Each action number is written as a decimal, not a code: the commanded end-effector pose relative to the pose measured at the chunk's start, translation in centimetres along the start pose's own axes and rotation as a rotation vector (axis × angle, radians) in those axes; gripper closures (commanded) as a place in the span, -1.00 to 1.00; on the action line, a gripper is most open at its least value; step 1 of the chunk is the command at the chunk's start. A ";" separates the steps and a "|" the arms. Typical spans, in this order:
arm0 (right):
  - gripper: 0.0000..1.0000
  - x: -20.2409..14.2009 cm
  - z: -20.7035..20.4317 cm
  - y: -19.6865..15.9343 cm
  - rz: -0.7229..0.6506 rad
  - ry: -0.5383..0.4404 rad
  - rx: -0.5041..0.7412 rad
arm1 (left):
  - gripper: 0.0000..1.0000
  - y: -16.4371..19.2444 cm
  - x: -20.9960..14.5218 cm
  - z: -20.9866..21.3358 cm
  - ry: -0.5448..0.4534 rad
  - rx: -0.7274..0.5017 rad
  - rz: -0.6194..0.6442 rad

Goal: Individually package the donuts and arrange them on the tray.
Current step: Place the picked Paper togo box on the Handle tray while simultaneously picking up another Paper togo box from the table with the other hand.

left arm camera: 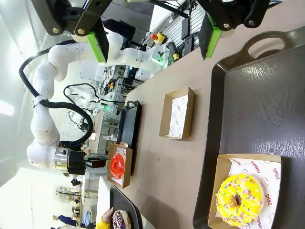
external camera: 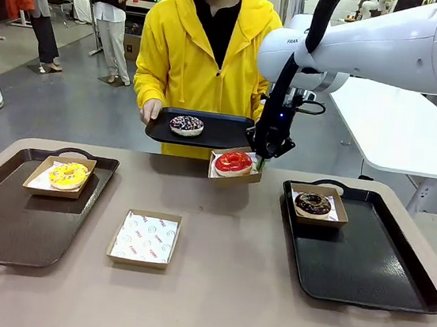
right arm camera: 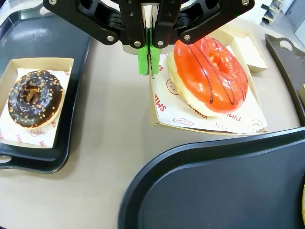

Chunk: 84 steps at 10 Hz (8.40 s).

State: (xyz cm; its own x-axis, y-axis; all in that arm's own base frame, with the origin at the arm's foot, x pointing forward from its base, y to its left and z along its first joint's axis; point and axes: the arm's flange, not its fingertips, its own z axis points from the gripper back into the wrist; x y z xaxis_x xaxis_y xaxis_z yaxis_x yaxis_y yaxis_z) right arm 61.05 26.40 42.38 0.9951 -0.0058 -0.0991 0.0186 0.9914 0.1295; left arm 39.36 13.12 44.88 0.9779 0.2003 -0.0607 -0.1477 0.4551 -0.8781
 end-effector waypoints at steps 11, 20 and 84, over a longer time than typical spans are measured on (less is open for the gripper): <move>0.96 -12.6 5.3 -12.4 -0.088 -0.050 0.014 | -0.98 -12.4 -1.0 -6.9 0.080 0.348 -0.178; 0.96 -17.6 3.6 -23.8 -0.037 -0.082 -0.055 | -0.98 -16.0 -1.6 -23.9 0.155 0.798 -0.241; -1.00 -21.9 8.6 -40.1 0.105 -0.160 0.766 | 1.00 -15.3 -3.4 -36.3 0.052 1.012 -0.233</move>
State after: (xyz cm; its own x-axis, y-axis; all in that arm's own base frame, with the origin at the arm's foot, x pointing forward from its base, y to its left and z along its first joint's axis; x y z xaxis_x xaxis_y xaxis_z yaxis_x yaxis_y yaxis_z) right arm 37.43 -13.03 48.71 0.9919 -0.0335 0.1222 -0.0654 0.6907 0.7202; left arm 43.54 -25.09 40.37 0.9988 -0.0422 0.0235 0.0439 0.9959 -0.0786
